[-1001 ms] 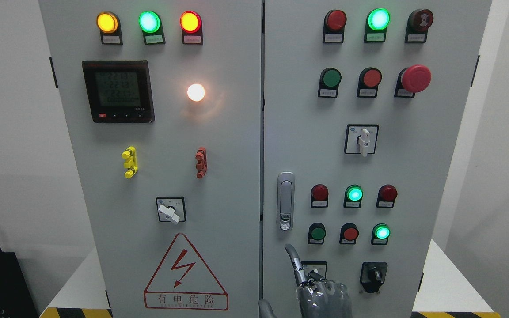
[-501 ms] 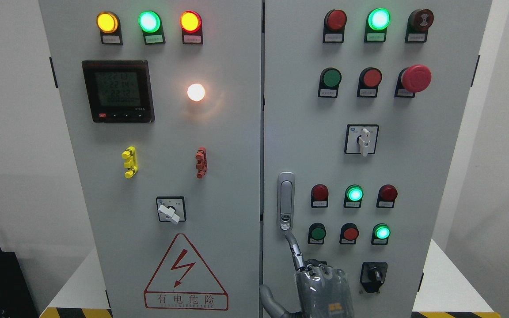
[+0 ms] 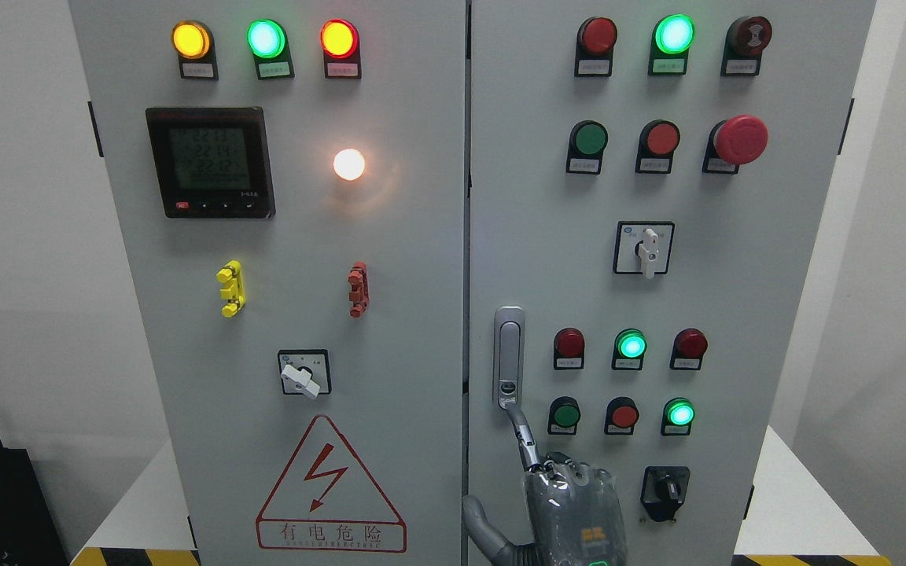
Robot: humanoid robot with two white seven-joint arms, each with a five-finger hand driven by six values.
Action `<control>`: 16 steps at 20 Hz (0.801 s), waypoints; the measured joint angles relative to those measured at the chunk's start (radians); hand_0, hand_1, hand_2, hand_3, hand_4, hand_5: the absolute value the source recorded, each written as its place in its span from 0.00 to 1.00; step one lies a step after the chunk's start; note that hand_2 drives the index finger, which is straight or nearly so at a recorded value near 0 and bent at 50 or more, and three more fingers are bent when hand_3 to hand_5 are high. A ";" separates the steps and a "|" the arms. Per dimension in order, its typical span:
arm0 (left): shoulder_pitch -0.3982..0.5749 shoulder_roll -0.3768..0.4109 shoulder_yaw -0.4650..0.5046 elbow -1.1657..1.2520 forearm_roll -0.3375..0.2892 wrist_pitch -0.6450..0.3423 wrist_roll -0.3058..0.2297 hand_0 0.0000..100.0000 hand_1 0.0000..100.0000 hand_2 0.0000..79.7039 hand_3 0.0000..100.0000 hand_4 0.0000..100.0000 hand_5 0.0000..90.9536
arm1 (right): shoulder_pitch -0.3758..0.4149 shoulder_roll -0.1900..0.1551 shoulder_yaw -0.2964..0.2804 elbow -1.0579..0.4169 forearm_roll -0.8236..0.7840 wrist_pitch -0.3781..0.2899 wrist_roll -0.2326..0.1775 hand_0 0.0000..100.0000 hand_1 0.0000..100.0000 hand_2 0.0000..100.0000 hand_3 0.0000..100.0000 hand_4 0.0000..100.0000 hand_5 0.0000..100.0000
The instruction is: Release door handle
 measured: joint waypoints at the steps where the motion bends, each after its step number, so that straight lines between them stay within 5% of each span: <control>1: 0.000 0.000 0.000 0.000 0.000 0.000 0.000 0.12 0.39 0.00 0.00 0.00 0.00 | -0.001 0.000 0.000 0.001 0.000 0.001 0.000 0.26 0.35 0.00 0.97 0.89 1.00; 16: 0.000 0.000 0.000 0.000 0.000 0.000 0.000 0.12 0.39 0.00 0.00 0.00 0.00 | -0.024 0.003 0.002 0.017 0.000 0.005 0.020 0.28 0.36 0.00 0.98 0.90 1.00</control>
